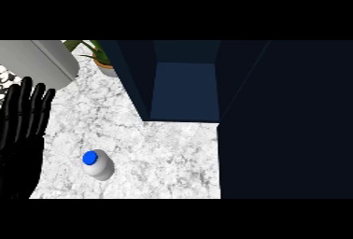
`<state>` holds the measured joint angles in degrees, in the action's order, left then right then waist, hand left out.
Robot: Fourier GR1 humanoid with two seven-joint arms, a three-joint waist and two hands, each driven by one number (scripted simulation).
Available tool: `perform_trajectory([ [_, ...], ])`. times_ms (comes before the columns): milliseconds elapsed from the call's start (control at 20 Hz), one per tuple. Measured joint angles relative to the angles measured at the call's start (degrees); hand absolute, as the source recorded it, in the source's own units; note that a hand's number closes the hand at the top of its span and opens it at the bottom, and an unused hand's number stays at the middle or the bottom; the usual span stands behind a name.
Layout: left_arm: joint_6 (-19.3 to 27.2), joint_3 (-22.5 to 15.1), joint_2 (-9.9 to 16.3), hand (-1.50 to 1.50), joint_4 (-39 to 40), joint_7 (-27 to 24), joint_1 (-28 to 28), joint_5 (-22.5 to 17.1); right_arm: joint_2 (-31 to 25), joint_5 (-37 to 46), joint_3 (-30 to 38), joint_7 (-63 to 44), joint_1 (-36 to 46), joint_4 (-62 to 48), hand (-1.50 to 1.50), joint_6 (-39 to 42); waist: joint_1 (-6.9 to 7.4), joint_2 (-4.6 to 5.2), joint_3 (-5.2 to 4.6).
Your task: Pick up the bottled water, place it into the cabinet and close the cabinet
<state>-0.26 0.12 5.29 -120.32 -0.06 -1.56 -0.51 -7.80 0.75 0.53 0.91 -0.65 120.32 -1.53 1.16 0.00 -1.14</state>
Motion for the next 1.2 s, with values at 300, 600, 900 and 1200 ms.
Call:
perform_trajectory([
  [300, 9.7, -0.4, -2.5, -1.50, -4.2, 2.4, -3.4, 13.8, 0.5, -3.1, -0.2, 0.0, -2.3, 3.6, -1.50, 1.7, -0.86, -0.31, 1.02],
  [600, 23.8, -8.1, -4.6, -1.50, -7.2, 12.7, -10.3, 21.1, 1.7, -8.8, -5.2, -8.4, -9.9, 7.8, -1.50, 4.2, -1.29, -0.41, 1.21],
  [900, 36.4, -23.7, -5.1, -1.50, -9.6, 21.3, -14.8, 35.6, 1.8, -10.9, -8.0, -11.7, -19.1, 16.2, -1.50, 5.5, -1.67, -0.37, 1.25],
  [1200, 44.7, -34.3, -5.2, -1.50, -8.1, 30.8, -16.0, 49.2, 1.7, -11.1, -9.5, -11.7, -24.3, 18.5, -1.50, 6.7, -1.64, -0.26, 1.22],
])
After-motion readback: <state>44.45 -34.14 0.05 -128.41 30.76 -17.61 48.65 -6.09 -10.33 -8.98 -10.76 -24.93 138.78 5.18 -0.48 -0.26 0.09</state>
